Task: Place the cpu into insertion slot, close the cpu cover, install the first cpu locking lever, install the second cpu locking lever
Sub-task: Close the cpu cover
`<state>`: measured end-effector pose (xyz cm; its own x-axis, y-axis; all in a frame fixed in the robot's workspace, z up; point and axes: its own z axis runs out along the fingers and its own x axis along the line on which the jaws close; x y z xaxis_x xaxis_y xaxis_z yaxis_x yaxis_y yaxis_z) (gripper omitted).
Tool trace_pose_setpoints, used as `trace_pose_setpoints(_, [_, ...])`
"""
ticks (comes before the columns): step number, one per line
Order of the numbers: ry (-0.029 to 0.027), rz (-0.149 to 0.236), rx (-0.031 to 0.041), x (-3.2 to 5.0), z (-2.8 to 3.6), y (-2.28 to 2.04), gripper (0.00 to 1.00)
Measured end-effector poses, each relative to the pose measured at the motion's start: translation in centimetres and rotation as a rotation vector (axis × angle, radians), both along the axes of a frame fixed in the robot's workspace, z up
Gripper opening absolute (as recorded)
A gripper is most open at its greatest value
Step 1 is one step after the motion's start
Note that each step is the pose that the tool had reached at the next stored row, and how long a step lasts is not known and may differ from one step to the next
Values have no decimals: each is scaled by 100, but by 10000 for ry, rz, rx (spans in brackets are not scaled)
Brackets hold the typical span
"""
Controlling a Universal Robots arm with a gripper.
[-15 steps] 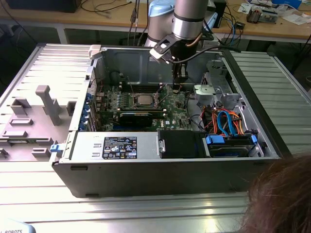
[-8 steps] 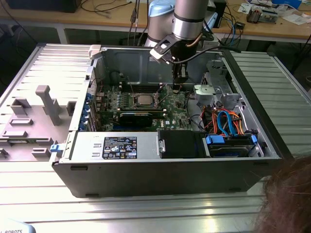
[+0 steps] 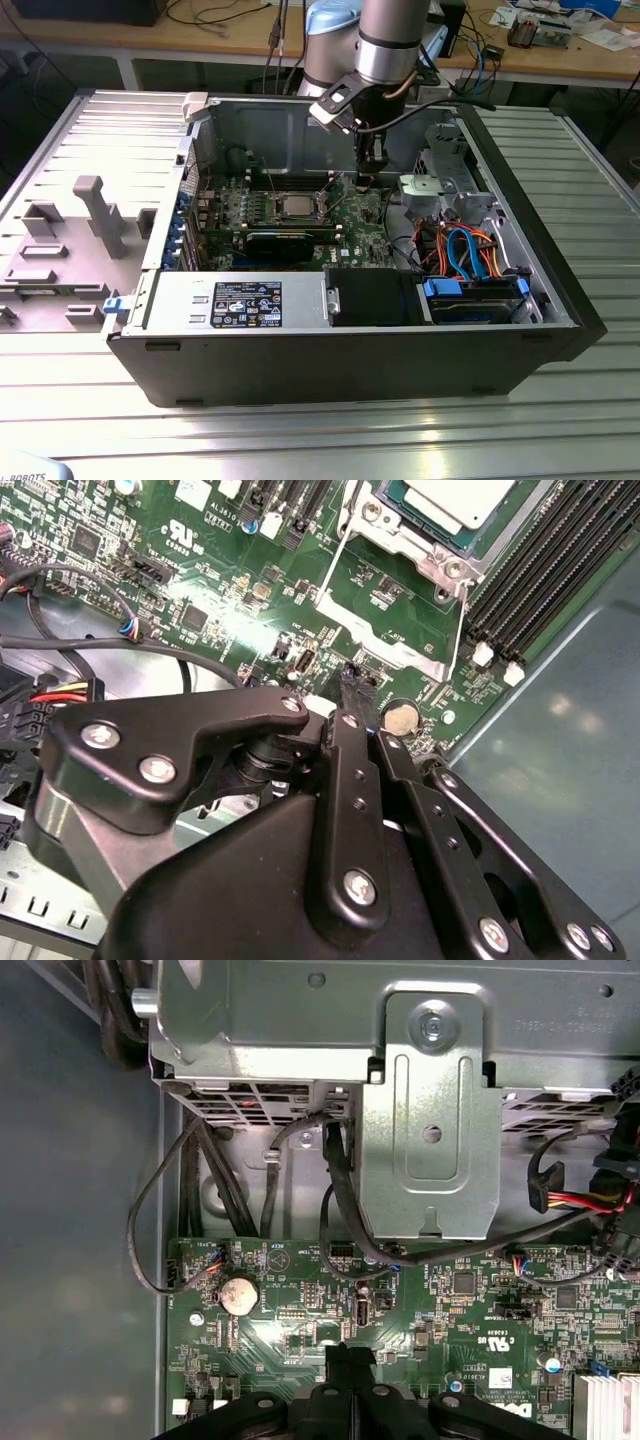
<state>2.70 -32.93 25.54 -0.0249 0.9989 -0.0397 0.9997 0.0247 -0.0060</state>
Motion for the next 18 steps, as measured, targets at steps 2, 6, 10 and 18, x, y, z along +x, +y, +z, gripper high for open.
trace_pose_setpoints(2, [0,1,1,0,-17,1,11])
trace_pose_setpoints(6, [1,2,4,-8,-44,8,11])
trace_pose_setpoints(10, [1,1,6,-67,-51,10,11])
trace_pose_setpoints(18, [-16,2,7,-319,-51,10,11])
